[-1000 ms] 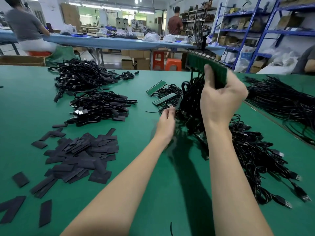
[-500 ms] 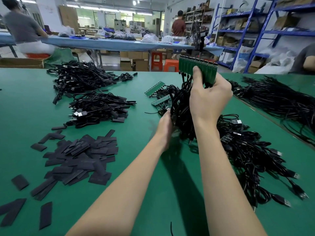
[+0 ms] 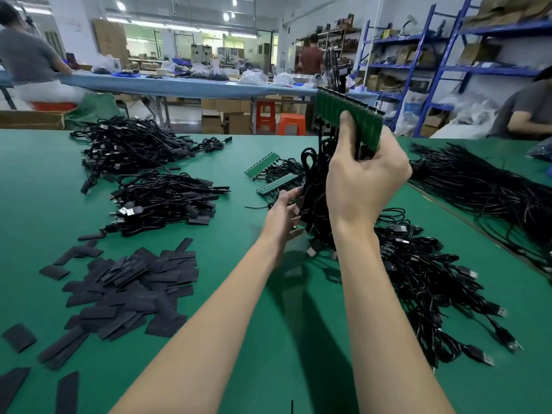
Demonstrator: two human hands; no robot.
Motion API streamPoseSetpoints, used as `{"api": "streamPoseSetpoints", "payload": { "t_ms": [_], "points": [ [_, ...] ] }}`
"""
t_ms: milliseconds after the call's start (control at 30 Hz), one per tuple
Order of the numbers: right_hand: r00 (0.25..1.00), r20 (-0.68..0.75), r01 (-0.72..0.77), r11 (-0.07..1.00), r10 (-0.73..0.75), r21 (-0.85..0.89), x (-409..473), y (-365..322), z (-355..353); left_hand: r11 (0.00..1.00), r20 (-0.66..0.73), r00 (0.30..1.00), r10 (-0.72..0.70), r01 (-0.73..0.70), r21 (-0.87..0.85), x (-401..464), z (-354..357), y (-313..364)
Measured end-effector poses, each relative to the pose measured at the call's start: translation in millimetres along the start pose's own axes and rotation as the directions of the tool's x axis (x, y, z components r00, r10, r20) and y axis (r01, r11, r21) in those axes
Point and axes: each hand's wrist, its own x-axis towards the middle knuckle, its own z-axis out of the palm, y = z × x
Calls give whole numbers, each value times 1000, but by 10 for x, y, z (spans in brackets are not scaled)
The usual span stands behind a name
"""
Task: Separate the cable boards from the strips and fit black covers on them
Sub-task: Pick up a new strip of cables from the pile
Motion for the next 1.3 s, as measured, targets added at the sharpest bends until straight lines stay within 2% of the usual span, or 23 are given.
{"api": "streamPoseSetpoints", "payload": {
  "t_ms": [133, 267, 367, 433, 500, 567, 600, 633, 667, 700, 733, 767, 833, 867, 900, 1000, 1033, 1067, 1167, 1233, 1300],
  "points": [
    [959, 238, -137, 986, 155, -91, -10, 43, -36, 997, -98, 995, -35, 42, 69, -39, -48, 91],
    [934, 312, -131, 979, 175, -158, -52, 1, 20, 977, -138, 988, -62, 89, 193, -111, -259, 109],
    [881, 435, -60, 955, 188, -291, -172, -94, 114, 969, -186, 980, 69, -21, 248, -212, -425, 131],
    [805, 539, -44, 932, 246, -360, -277, -144, 175, 976, -263, 951, 165, -119, 181, -343, -527, 170],
    [683, 652, -45, 910, 328, -411, -376, -195, 237, 988, -271, 950, 157, -152, 41, -469, -633, 217],
    [513, 758, -72, 900, 403, -430, -435, -247, 293, 985, -184, 982, 46, -75, -153, -608, -744, 288],
    [409, 797, -166, 896, 443, -412, -435, -272, 300, 973, -127, 992, -6, -23, -229, -671, -813, 325],
    [287, 830, -326, 864, 478, -384, -412, -303, 295, 960, -83, 996, -33, 8, -281, -717, -885, 358],
    [172, 851, -492, 791, 497, -363, -374, -305, 287, 949, -50, 998, -34, 17, -315, -755, -951, 381],
    [89, 864, -619, 707, 495, -341, -347, -263, 278, 944, -22, 999, -25, 17, -330, -789, -1007, 397],
    [75, 869, -661, 677, 488, -324, -329, -206, 266, 942, 8, 1000, -21, 22, -334, -815, -1054, 410],
    [121, 858, -597, 727, 500, -339, -332, -138, 256, 943, 33, 999, -27, 37, -331, -840, -1090, 421],
    [320, 799, -278, 857, 509, -435, -399, 30, 229, 943, 61, 997, -45, 62, -328, -875, -1163, 448],
    [384, 781, -141, 867, 493, -478, -448, 111, 219, 941, 72, 996, -50, 71, -330, -883, -1203, 464],
    [389, 783, -51, 860, 486, -508, -490, 171, 208, 938, 89, 994, -55, 82, -337, -888, -1238, 482],
    [240, 818, 153, 811, 524, -564, -582, 304, 221, 918, 157, 986, -64, 119, -379, -887, -1338, 501],
    [203, 815, 208, 789, 543, -578, -600, 313, 223, 913, 174, 983, -58, 123, -390, -886, -1375, 497],
    [195, 804, 244, 766, 562, -594, -605, 324, 215, 911, 187, 981, -50, 121, -394, -885, -1412, 499],
    [234, 746, 256, 701, 623, -665, -560, 425, 115, 925, 199, 980, -8, 83, -372, -915, -1514, 542],
    [258, 733, 171, 717, 629, -676, -496, 499, 17, 925, 217, 976, -3, 85, -369, -939, -1551, 571],
    [337, 749, 140, 756, 571, -640, -470, 538, -28, 953, 170, 985, -7, 58, -296, -942, -1533, 576]
  ]
}}
